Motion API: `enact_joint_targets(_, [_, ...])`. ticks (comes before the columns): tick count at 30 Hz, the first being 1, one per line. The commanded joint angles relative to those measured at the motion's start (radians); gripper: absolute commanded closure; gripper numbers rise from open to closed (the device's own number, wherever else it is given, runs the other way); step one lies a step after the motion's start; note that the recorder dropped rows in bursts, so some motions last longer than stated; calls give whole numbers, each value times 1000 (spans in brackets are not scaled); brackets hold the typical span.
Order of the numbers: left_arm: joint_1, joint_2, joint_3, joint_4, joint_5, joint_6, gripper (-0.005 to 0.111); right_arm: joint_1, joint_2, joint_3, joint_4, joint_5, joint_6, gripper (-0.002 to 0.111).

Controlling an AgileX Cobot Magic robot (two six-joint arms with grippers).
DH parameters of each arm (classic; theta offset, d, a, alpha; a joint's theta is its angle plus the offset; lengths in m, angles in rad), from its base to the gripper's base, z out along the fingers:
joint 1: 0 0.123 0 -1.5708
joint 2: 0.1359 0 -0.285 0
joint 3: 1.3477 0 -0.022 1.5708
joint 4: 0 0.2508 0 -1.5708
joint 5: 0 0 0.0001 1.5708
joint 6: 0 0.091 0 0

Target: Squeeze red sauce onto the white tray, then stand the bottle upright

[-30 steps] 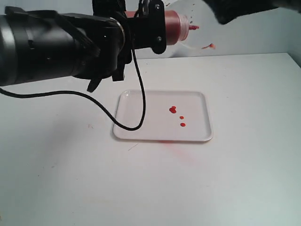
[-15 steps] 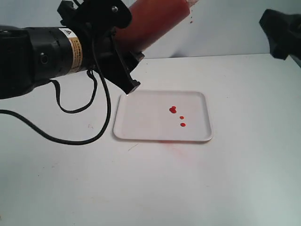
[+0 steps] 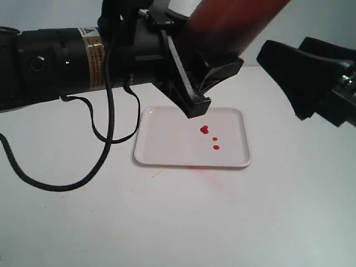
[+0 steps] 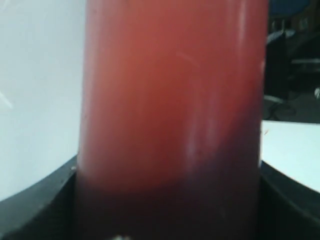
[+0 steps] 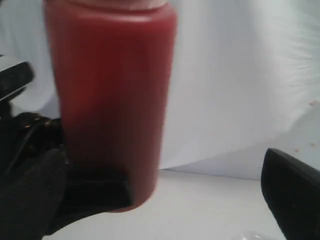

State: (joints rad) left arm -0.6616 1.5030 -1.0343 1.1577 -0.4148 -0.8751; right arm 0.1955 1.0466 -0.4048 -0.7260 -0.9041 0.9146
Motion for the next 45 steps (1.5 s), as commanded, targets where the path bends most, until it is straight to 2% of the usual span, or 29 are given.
enact_joint_targets(1, [1, 14, -4, -109, -142, 42, 107, -4, -7, 0, -42, -130, 13, 12])
enact_joint_targets(6, [-1, 72, -4, -109, -296, 40, 107, -4, -7, -5, -32, -169, 17, 12])
enact_joint_targets(11, [-6, 150, -4, -109, -389, 40, 107, -4, -7, -5, -30, -182, 17, 12])
enact_joint_targets(14, [-6, 187, -4, -109, -467, 41, 107, -4, -7, -5, 1, -178, 17, 17])
enact_joint_targets(16, [-6, 204, -4, -109, -507, 41, 107, -4, -7, -5, 16, -176, 15, 29])
enact_joint_targets(18, [-6, 210, -4, -109, -527, 41, 107, -4, -7, -5, 12, -159, 15, 46])
enact_joint_targets(23, [-6, 210, -4, -109, -544, 41, 107, -4, -7, -5, 5, -85, -1, 101])
enact_joint_targets(24, [-6, 210, -4, -109, -547, 41, 107, -4, -7, -5, 6, -77, -4, 108])
enact_joint_targets(45, [-6, 210, -4, -101, -557, 41, 105, -4, -7, -5, 92, -49, -133, 108])
